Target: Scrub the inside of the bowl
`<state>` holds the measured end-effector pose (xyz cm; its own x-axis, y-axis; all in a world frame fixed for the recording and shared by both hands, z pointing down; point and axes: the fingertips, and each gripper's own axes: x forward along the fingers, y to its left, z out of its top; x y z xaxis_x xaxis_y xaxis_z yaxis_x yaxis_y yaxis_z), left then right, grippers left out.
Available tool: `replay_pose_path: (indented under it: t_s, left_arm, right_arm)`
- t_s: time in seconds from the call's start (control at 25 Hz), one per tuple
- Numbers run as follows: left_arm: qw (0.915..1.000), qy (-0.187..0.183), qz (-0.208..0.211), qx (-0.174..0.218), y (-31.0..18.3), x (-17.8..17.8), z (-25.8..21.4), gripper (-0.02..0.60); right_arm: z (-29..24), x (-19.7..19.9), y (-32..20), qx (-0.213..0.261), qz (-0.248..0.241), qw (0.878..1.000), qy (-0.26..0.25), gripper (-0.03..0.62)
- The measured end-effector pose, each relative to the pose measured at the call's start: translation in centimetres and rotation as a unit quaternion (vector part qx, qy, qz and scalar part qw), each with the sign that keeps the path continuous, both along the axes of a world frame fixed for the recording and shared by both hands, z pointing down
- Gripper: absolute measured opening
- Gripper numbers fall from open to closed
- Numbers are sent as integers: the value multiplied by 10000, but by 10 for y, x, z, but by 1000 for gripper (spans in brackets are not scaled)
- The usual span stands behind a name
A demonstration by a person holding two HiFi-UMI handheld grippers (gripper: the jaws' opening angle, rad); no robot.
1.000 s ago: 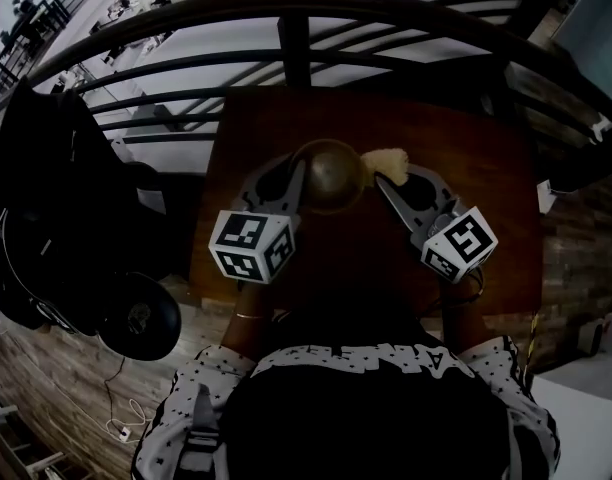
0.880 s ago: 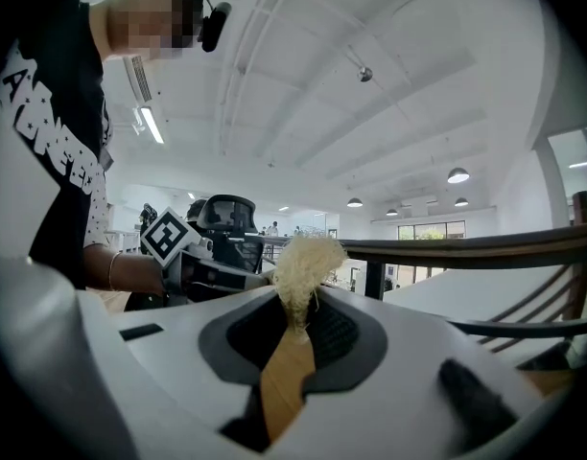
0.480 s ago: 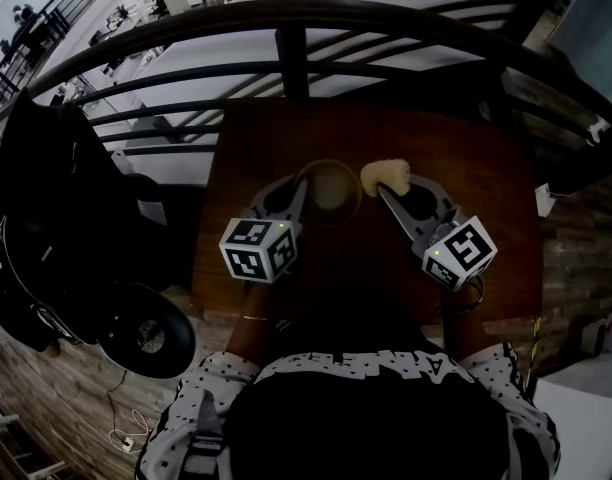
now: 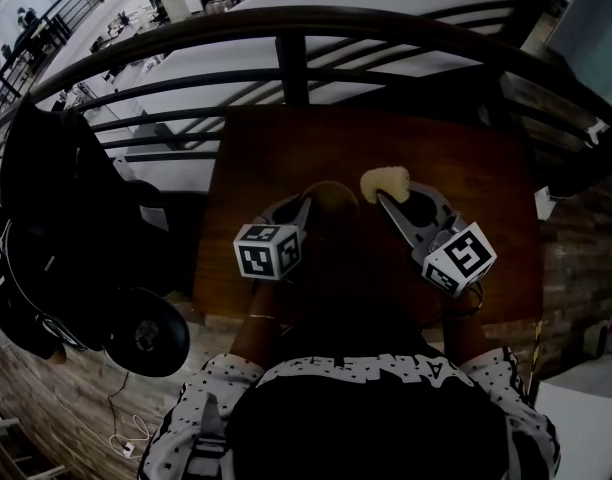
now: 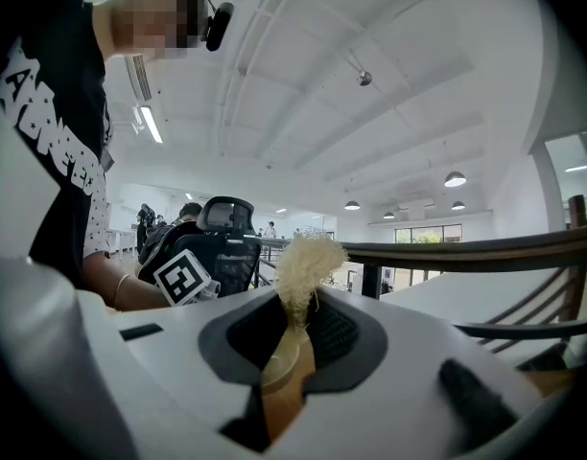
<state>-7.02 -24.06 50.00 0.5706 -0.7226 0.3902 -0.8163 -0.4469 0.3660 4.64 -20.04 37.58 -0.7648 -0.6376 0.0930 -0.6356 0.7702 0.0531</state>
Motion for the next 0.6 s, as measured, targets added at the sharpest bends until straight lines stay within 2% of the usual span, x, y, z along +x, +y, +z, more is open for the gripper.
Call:
replay_pose_path:
  t_s: [0.16,0.6]
  left_arm:
    - [9998,84,-43,-193,-2,6,12,26]
    - [9987,-148,-26,-496,-2,5,45,26]
  right_arm:
    - [-1,10,-2,-24,76,10000,-58,60]
    - [5,12,-1,-52,103,9999,-64,60]
